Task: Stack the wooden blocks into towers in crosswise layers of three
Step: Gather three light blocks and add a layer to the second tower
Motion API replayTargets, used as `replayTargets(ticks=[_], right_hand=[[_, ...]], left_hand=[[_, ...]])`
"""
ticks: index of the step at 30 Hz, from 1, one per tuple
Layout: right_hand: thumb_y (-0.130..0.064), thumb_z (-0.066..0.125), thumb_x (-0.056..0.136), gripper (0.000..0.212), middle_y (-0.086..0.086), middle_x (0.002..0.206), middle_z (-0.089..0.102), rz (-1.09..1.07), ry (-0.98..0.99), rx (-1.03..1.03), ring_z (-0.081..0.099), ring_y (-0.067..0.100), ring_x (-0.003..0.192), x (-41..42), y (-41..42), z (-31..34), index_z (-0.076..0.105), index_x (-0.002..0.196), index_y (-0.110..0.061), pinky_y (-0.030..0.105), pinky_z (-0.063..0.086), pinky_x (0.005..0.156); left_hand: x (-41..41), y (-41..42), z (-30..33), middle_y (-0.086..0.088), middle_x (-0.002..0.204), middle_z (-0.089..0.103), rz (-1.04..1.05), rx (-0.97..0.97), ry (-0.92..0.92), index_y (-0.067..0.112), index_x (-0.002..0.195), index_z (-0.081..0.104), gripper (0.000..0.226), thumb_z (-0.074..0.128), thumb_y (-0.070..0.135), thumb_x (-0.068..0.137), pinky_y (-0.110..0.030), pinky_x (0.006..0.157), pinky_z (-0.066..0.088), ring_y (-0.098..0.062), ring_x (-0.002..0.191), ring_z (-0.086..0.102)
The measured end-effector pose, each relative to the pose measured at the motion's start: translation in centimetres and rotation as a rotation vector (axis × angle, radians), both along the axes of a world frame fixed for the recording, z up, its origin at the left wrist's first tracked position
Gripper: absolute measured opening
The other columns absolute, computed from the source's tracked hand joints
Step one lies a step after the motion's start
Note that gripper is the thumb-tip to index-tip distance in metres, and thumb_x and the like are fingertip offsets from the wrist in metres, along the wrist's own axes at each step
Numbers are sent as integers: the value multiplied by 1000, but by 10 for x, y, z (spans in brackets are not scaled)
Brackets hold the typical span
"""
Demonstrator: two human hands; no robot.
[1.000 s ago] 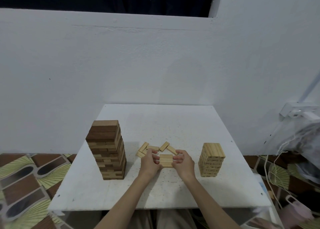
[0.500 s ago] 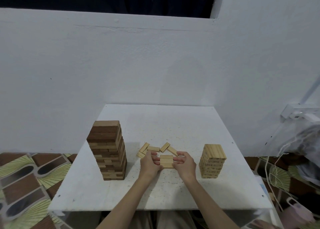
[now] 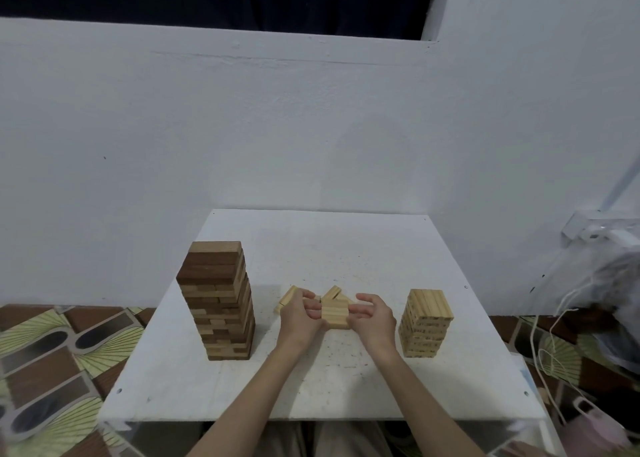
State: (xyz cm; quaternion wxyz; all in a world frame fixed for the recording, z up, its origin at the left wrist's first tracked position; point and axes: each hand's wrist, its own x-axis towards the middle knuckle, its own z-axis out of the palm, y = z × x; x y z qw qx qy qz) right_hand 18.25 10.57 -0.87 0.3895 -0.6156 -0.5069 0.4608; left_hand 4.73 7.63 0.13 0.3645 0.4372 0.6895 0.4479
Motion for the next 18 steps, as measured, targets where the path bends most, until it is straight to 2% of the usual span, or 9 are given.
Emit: replayTargets(ticks=[3,8,9,11,13,18], right_hand=[[10,62,78,40,3,92,69,-7,33,21,66,14,84,0,0,8,58,108,-17,26,56,74],[8,60,79,38,5,93,70,-30,41,80,67,18,86,-3,4,31,61,108,-17,30,57,77],[8,60,79,38,5,93,70,-34,39,93,67,18,86,-3,6,38,61,108,-16,28,56,74],[10,61,78,39,4,90,69,-28,33,121,67,17,85,-2,8,53,60,108,-15,15,52,65],[9,63,78,39,3,89,68,-16,27,149,66,15,82,1,10,68,59,108,-15,9,47,60],[5,68,77,39,2,92,71,-16,23,190,67,14,83,19,11,98,61,109,-16,14,48,69]], left_hand=[[-2,1,9,-4,82,60,-10,11,-9,6,103,48,41,72,-7,73,-8,52,47,-6,67,57],[-4,6,30,-7,91,65,6,44,-26,7,109,49,49,76,-6,70,-14,57,51,-11,74,63],[-4,7,34,-7,91,64,12,55,-36,7,108,50,50,76,-7,69,-16,58,52,-12,75,63],[-3,10,44,-9,92,64,19,83,-52,5,109,50,51,76,-8,68,-21,62,55,-16,78,64],[-2,11,54,-11,94,64,25,117,-58,5,110,50,50,75,-8,70,-17,58,53,-18,79,64],[11,12,80,-4,90,64,-15,193,-53,8,109,49,48,76,-5,71,-8,54,48,-7,72,62]])
